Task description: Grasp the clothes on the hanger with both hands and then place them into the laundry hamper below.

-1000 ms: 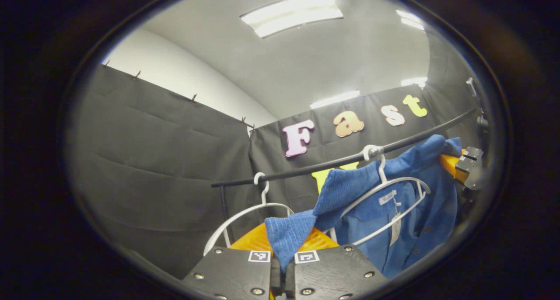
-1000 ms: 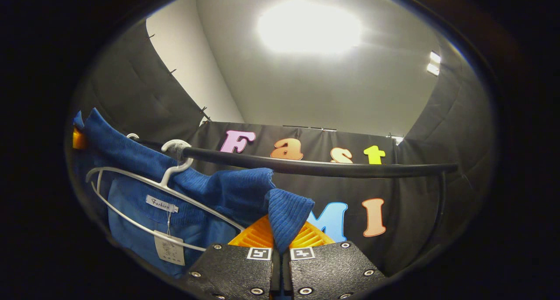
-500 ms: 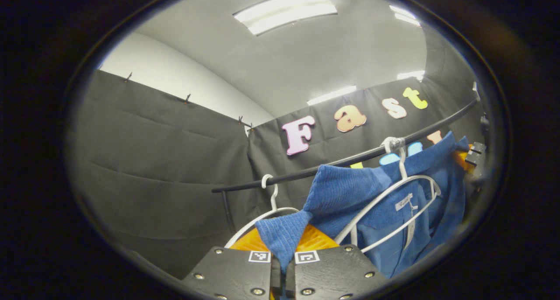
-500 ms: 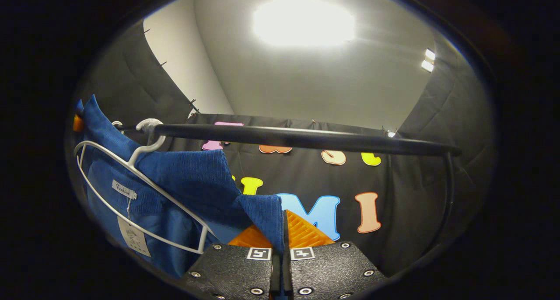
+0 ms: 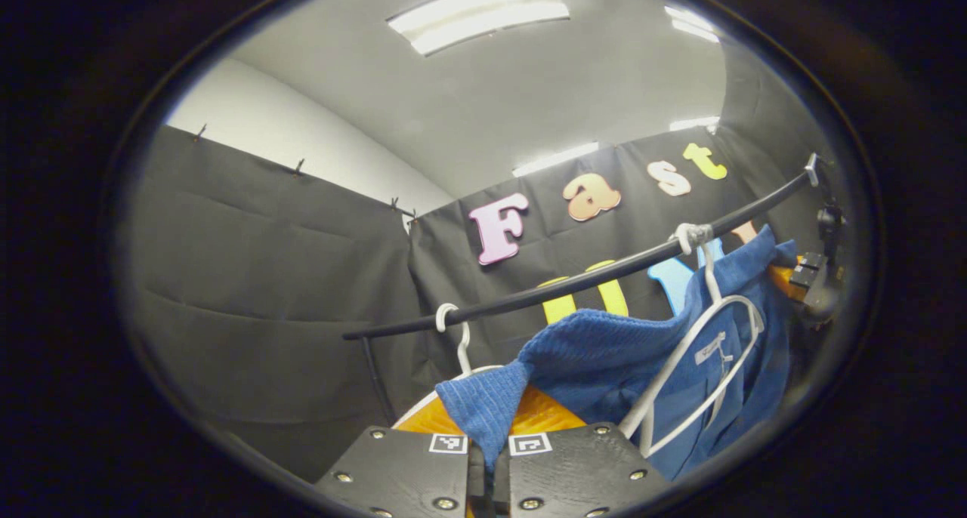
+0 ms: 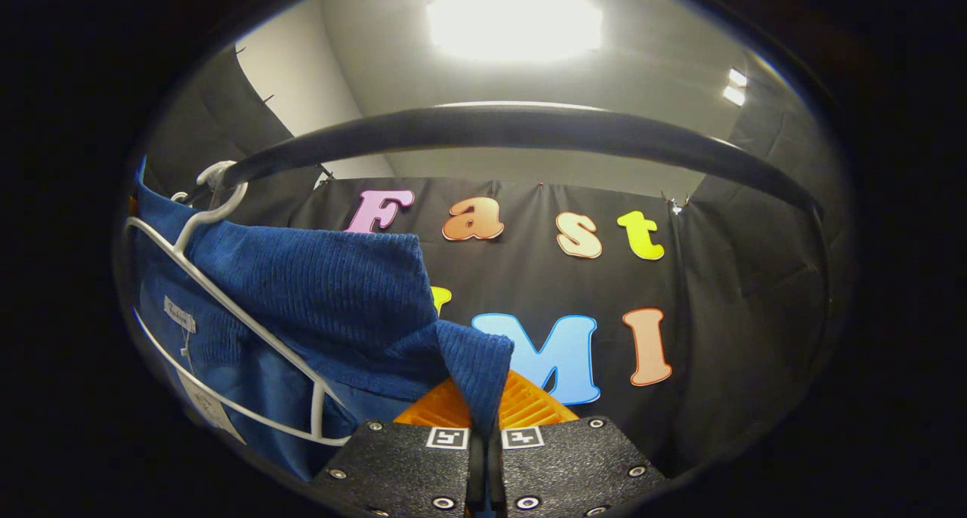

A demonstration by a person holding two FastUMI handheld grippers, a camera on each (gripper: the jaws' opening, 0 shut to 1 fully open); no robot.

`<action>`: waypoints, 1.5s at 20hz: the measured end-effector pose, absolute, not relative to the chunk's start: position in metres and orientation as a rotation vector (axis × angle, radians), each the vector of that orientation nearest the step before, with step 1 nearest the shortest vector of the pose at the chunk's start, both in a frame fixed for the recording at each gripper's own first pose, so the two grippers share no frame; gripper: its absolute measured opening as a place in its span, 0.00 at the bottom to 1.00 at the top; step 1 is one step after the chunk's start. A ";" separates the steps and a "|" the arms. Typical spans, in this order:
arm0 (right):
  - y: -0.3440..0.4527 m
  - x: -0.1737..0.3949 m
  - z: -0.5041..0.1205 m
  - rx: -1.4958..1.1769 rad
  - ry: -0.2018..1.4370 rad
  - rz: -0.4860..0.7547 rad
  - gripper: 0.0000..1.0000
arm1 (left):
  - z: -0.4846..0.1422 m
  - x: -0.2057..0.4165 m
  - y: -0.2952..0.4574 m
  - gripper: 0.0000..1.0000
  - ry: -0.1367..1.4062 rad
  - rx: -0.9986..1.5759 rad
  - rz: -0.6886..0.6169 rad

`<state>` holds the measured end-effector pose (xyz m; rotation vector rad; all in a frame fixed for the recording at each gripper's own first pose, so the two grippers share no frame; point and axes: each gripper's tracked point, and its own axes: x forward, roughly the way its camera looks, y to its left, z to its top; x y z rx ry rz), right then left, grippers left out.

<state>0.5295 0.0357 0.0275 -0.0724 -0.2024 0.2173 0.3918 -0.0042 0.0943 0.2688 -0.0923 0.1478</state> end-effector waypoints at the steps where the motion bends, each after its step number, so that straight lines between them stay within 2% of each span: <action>1: 0.036 0.533 0.021 -0.075 -0.190 0.214 0.02 | 0.090 0.395 -0.004 0.10 -0.079 0.268 0.136; 2: 0.036 0.539 0.015 -0.080 -0.177 0.211 0.02 | 0.086 0.398 -0.005 0.05 -0.067 0.267 0.126; 10: 0.044 0.567 -0.052 -0.076 -0.019 0.223 0.02 | 0.051 0.424 -0.015 0.05 -0.008 0.248 0.043; 12: 0.043 0.556 -0.067 -0.068 0.013 0.226 0.02 | 0.045 0.426 -0.017 0.05 -0.001 0.240 0.035; 13: 0.043 0.553 -0.073 -0.067 0.028 0.226 0.02 | 0.040 0.428 -0.020 0.10 0.000 0.227 0.027; 15: 0.043 0.546 -0.086 -0.072 0.054 0.233 0.01 | 0.030 0.426 -0.018 0.05 0.016 0.220 0.026; 16: 0.045 0.542 -0.090 -0.080 0.062 0.239 0.02 | 0.025 0.421 -0.016 0.10 0.026 0.218 0.026; 21: 0.047 0.514 -0.091 -0.094 0.054 0.260 0.01 | 0.017 0.390 -0.007 0.10 0.027 0.149 0.044; 22: 0.046 0.507 -0.089 -0.090 0.048 0.262 0.01 | 0.019 0.385 -0.007 0.05 0.019 0.136 0.048; 23: 0.047 0.501 -0.088 -0.091 0.045 0.263 0.02 | 0.018 0.382 -0.006 0.05 0.014 0.133 0.052; 24: 0.048 0.496 -0.091 -0.099 0.049 0.266 0.02 | 0.017 0.377 -0.006 0.10 0.012 0.132 0.056; 25: 0.049 0.492 -0.096 -0.109 0.059 0.268 0.02 | 0.012 0.375 -0.007 0.05 0.016 0.127 0.056; 26: 0.049 0.486 -0.105 -0.112 0.084 0.269 0.02 | 0.005 0.373 -0.007 0.10 0.029 0.121 0.055; 27: 0.050 0.479 -0.113 -0.109 0.110 0.272 0.02 | -0.003 0.369 -0.007 0.05 0.043 0.116 0.053; 29: 0.049 0.460 -0.118 -0.104 0.132 0.263 0.02 | -0.012 0.357 -0.010 0.05 0.050 0.119 0.039; 30: 0.048 0.449 -0.119 -0.100 0.138 0.259 0.02 | -0.013 0.350 -0.011 0.10 0.049 0.130 0.028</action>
